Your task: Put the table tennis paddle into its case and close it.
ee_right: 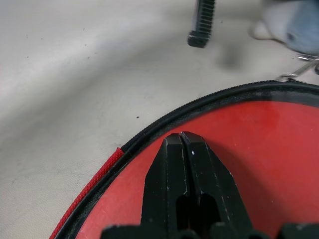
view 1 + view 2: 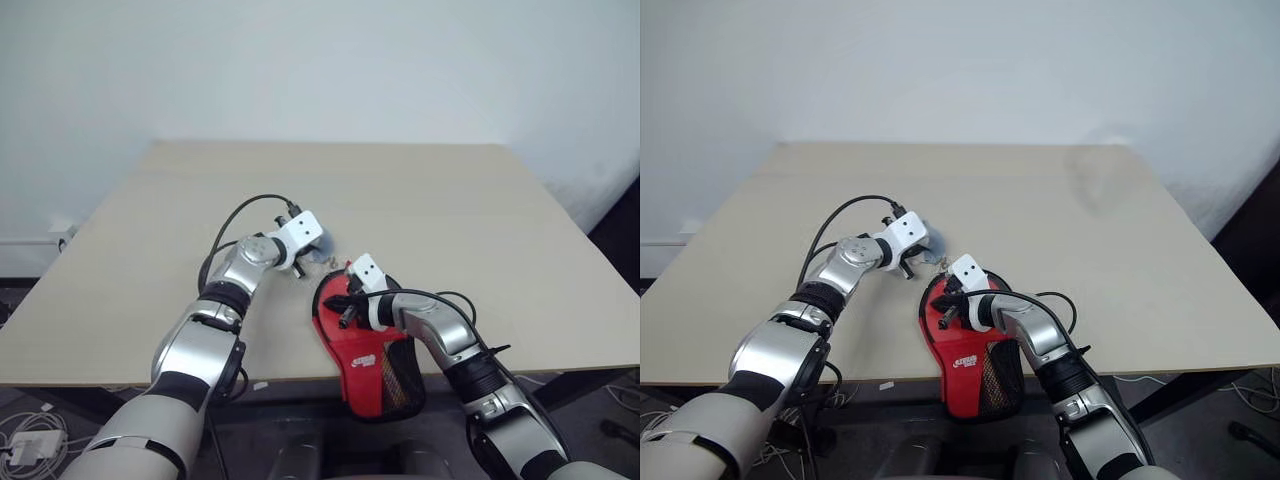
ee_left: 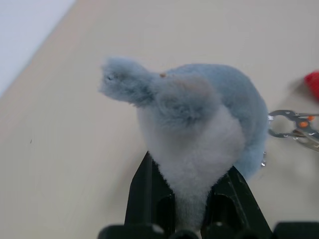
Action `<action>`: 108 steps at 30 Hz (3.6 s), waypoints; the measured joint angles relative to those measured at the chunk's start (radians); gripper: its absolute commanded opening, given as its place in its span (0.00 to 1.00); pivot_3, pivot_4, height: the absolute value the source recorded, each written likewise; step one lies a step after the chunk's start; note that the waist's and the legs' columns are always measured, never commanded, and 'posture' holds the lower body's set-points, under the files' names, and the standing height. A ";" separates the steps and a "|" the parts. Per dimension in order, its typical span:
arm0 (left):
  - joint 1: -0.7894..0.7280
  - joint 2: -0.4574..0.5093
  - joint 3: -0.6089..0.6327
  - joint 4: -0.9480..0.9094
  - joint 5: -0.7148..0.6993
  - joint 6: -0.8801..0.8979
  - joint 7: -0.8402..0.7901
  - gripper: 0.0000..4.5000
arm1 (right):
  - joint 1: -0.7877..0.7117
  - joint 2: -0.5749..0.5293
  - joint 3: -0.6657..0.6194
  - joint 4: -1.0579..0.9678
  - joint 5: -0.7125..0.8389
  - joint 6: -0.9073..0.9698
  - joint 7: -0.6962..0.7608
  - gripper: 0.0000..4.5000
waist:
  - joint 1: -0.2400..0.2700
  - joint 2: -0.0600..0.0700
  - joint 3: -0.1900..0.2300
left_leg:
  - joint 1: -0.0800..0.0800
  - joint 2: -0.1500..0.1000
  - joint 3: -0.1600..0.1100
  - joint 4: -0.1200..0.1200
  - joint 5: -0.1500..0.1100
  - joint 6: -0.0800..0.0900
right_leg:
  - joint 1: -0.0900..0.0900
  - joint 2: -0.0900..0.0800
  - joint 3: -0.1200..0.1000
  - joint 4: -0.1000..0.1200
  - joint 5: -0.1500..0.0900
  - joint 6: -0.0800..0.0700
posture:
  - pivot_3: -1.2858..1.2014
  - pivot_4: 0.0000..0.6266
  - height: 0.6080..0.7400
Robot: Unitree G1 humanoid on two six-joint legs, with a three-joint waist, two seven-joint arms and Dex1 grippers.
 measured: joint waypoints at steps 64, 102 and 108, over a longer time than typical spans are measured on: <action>0.499 0.106 0.150 -1.046 -0.476 0.408 -0.302 1.00 | -0.187 -0.251 -0.138 -0.124 0.106 0.221 0.107 0.90 | -0.017 0.005 0.006 | -0.004 0.000 0.002 0.002 -0.002 0.001 | -0.002 0.001 0.002 -0.003 -0.001 0.002 | 0.52 0.00 0.74; 0.629 0.032 -0.026 -1.047 -0.406 0.506 -0.277 0.01 | -0.748 0.093 -0.253 1.140 -0.177 -0.441 -0.136 1.00 | -0.061 0.009 0.008 | -0.005 0.000 0.010 -0.002 0.001 -0.007 | -0.006 0.003 0.007 0.002 0.001 -0.002 | 0.52 0.00 0.74; 0.639 0.049 -0.026 -1.060 -0.403 0.508 -0.276 0.01 | -0.721 0.109 -0.270 1.145 -0.200 -0.445 -0.165 1.00 | -0.071 0.009 0.008 | -0.005 0.000 0.011 -0.003 0.002 -0.008 | -0.007 0.004 0.008 0.002 0.001 -0.002 | 0.52 0.00 0.74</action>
